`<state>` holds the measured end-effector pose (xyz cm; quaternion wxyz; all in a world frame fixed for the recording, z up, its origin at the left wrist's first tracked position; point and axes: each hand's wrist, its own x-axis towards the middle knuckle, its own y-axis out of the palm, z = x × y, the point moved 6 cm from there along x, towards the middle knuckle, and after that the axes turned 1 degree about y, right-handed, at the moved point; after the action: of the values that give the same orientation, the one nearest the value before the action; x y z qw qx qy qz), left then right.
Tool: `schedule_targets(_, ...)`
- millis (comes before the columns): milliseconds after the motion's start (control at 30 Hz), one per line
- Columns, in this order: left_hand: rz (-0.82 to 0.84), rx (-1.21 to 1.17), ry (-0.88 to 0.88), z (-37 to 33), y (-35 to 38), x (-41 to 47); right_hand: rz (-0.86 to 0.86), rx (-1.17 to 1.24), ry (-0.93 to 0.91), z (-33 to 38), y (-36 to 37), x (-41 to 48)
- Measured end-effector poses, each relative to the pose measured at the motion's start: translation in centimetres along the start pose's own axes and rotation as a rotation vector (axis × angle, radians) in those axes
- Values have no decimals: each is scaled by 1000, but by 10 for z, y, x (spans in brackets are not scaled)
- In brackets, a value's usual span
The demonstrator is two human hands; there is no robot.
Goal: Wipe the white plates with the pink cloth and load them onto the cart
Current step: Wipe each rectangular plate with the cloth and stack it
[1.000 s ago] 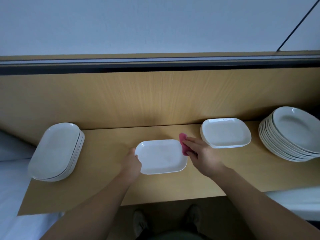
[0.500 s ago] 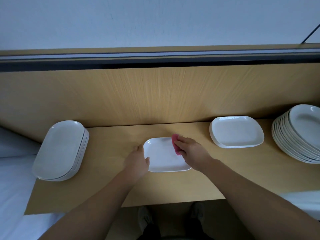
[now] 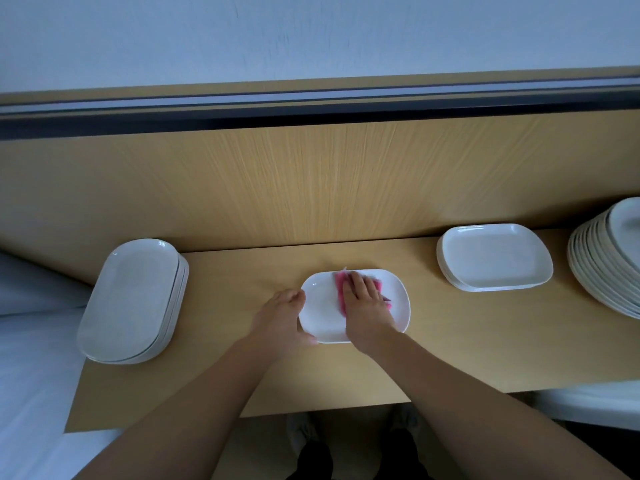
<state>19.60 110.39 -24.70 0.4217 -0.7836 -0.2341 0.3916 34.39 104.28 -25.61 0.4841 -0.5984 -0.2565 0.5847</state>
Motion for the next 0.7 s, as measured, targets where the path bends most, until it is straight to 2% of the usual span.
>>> schedule_targets(200, -167, -18, 6, 0, -2, -2, 53, -39, -143, 37, 12, 8)
schedule_targets(367, -162, -22, 30, 1, 0, -2, 119, -123, -310, 42, 13, 1)
schedule_targets(500, -152, -11, 8, 0, -1, -3, 103, -257, -483, 46, 11, -10)
schedule_targets(600, -165, 32, 0, -5, -5, -5, 132, -182, -533, 35, 7, -22)
schedule_targets(700, -204, 87, 63, -10, -12, -7, 169, -77, -520, 25, 6, -24)
